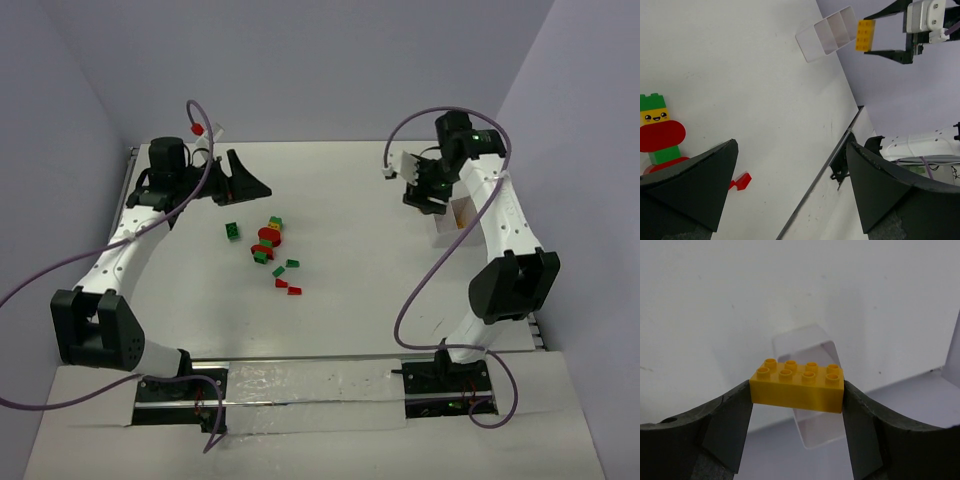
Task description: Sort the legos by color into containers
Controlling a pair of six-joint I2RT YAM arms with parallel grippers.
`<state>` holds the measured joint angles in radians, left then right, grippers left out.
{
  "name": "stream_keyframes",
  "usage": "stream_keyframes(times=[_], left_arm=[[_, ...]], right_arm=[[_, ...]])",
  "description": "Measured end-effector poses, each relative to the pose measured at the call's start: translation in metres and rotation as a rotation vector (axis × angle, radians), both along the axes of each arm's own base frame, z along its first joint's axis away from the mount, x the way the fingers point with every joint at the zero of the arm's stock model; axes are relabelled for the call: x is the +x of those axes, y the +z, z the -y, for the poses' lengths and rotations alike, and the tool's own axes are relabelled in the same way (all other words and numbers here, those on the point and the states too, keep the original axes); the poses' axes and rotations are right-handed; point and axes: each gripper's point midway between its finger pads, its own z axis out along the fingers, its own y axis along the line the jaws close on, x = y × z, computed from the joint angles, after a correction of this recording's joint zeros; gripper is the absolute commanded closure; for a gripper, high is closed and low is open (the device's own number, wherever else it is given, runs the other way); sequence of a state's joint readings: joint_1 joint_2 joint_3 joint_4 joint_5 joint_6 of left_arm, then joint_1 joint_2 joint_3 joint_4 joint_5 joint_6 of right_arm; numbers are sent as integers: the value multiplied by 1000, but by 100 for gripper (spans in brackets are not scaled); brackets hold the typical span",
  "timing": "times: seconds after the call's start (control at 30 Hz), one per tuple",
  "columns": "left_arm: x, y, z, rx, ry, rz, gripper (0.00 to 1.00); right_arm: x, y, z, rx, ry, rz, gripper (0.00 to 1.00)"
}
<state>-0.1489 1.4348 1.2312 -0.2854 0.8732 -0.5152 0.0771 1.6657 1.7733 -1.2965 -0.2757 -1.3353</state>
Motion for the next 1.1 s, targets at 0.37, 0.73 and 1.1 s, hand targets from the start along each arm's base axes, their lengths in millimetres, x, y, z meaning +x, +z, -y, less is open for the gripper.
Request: stream_keyframes(times=[0.37,0.73,1.1], left_arm=[[-1,-21,0,25,-30,-46,1],[3,-32,1,30,-32,-83,1],[6,-34,2,29,-34,-92,1]], right_arm=[[15,0,103,-195,75,34,61],[18,-26,118,-240,182,-20,62],[17,-54,121,-230,217,-86,58]])
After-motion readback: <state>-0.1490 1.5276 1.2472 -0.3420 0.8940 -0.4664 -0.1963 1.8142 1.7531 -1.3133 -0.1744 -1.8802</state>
